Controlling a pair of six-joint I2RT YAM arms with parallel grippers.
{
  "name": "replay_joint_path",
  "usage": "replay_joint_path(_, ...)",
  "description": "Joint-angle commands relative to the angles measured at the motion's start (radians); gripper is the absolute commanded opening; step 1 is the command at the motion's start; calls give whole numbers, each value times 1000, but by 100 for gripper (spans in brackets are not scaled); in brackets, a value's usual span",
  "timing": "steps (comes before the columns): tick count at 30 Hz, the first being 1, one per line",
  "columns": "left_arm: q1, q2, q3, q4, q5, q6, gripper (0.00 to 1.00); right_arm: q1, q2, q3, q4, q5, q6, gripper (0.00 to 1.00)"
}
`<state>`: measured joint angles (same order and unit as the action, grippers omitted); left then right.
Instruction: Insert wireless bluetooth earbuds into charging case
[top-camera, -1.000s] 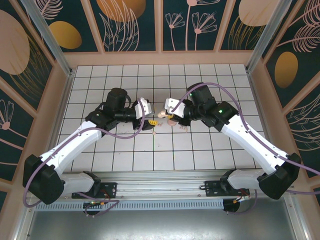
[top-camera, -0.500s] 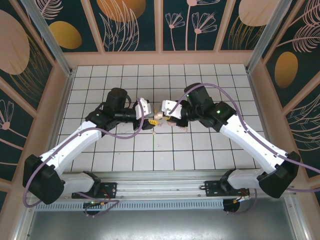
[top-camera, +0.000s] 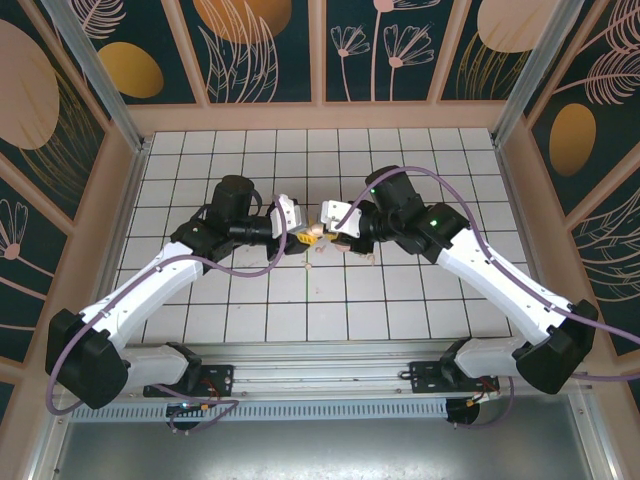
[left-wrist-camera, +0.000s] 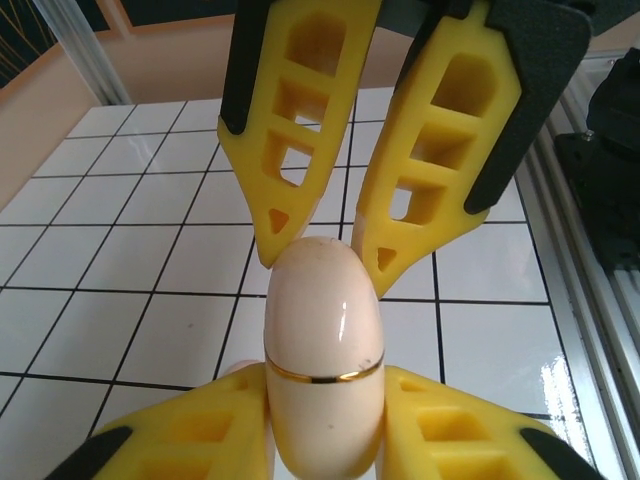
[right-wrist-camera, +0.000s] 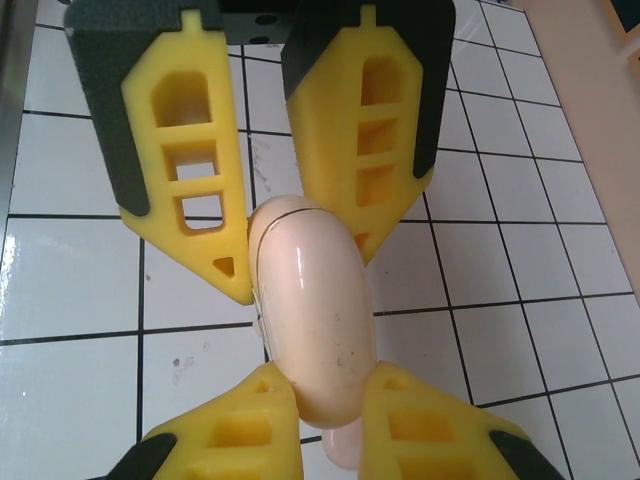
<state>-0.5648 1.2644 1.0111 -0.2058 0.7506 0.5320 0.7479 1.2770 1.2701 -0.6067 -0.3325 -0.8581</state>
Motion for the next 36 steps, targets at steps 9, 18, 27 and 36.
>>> replay_joint_path(9, -2, -6, 21, 30, 24, -2, 16, 8, -41, -34, 113, -8, 52, 35)
replay_joint_path(18, -1, -11, 7, 59, 43, -30, 16, -8, -58, -73, 180, -45, 91, 41)
replay_joint_path(27, -2, -17, -6, 63, 49, -39, 16, -91, -98, -104, 243, -103, 136, 40)
replay_joint_path(36, -2, -19, -20, 77, 52, -48, 16, -148, -121, -145, 321, -167, 193, 40)
